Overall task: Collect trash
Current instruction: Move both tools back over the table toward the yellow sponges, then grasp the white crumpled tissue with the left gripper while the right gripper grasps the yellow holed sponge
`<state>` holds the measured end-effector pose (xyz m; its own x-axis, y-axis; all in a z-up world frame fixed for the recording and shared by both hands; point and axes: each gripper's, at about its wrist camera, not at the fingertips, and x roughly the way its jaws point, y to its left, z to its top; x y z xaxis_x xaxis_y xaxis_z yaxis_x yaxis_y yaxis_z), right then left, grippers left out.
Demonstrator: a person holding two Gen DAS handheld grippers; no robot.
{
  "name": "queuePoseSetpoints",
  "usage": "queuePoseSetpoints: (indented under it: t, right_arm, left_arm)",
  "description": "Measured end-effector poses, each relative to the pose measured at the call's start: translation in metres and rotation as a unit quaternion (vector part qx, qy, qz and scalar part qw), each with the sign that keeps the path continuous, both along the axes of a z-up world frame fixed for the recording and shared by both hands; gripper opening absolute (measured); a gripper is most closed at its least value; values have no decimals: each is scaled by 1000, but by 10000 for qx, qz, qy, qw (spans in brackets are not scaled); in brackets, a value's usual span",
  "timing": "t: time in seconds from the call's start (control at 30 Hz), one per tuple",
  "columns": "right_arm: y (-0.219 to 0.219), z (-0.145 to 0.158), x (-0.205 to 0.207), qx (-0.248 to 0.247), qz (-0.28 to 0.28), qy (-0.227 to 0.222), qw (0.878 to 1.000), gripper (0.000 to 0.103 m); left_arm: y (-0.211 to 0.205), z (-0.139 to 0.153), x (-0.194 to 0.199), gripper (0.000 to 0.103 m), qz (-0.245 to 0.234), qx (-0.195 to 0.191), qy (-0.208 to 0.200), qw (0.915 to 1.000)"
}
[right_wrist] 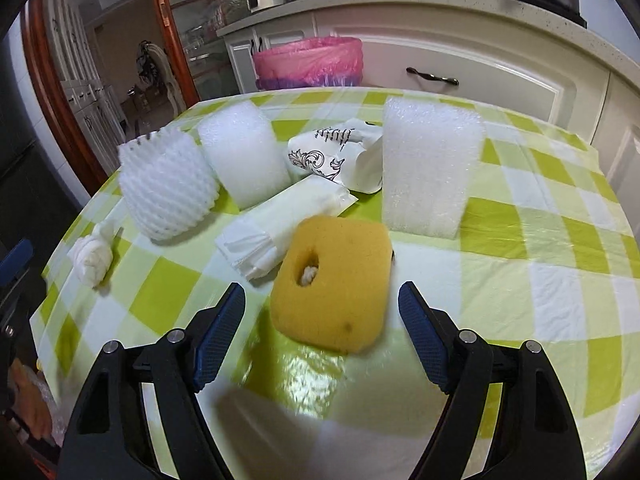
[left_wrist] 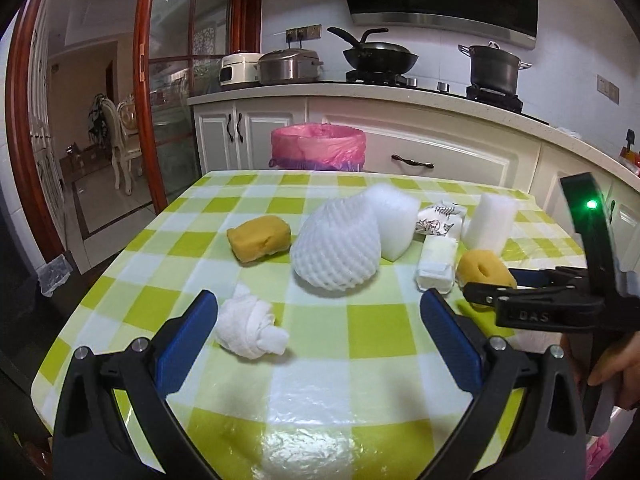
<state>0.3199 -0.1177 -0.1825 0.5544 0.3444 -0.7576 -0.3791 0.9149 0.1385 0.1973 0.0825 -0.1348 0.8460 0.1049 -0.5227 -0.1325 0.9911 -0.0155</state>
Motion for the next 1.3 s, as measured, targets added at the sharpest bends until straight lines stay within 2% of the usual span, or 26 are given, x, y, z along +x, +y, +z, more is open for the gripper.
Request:
queuePoseSetpoints:
  t: [0.3, 0.47, 0.6, 0.83, 0.9, 0.97, 1.03, 1.07, 1.17, 1.23, 1.3]
  right_arm:
    - [-2, -6, 10, -45, -35, 63, 10000, 54]
    - [-13, -3, 8, 179, -57, 43, 9998, 51]
    - [-21, 6, 2, 411, -71, -71, 9991, 51]
    - [-22, 18, -10, 626, 22, -170, 9979, 51]
    - [-20, 20, -13, 614, 56, -208, 9979, 51]
    - [-17, 22, -14, 609, 92, -227, 9978, 51]
    - [-15, 23, -16, 634, 122, -250, 9976, 51]
    - [-15, 23, -16, 634, 131, -259, 9976, 51]
    - [-12, 25, -21, 643, 178, -298, 9973, 51]
    - [-9, 25, -25, 647, 208, -317, 9972, 51]
    - [-8, 25, -27, 634, 233, -322, 9972, 51]
  left_arm:
    - [1, -2, 3, 98, 41, -105, 22, 9999]
    - [4, -9, 13, 98, 134, -1, 206, 9997]
    - [20, -16, 27, 98, 442, -33, 396, 9982]
    - [43, -33, 48, 76, 607, -279, 863, 9940]
    - [47, -35, 48, 74, 654, -334, 937, 9929]
    - [47, -40, 48, 67, 709, -278, 1037, 9917]
    - [47, -45, 49, 52, 723, -249, 1146, 9905]
    - [48, -48, 49, 51, 697, -291, 1196, 9899]
    - [49, -49, 46, 45, 694, -337, 1146, 9904]
    - [48, -48, 45, 35, 628, -307, 1118, 9913]
    - [44, -47, 44, 33, 573, -283, 1092, 9920]
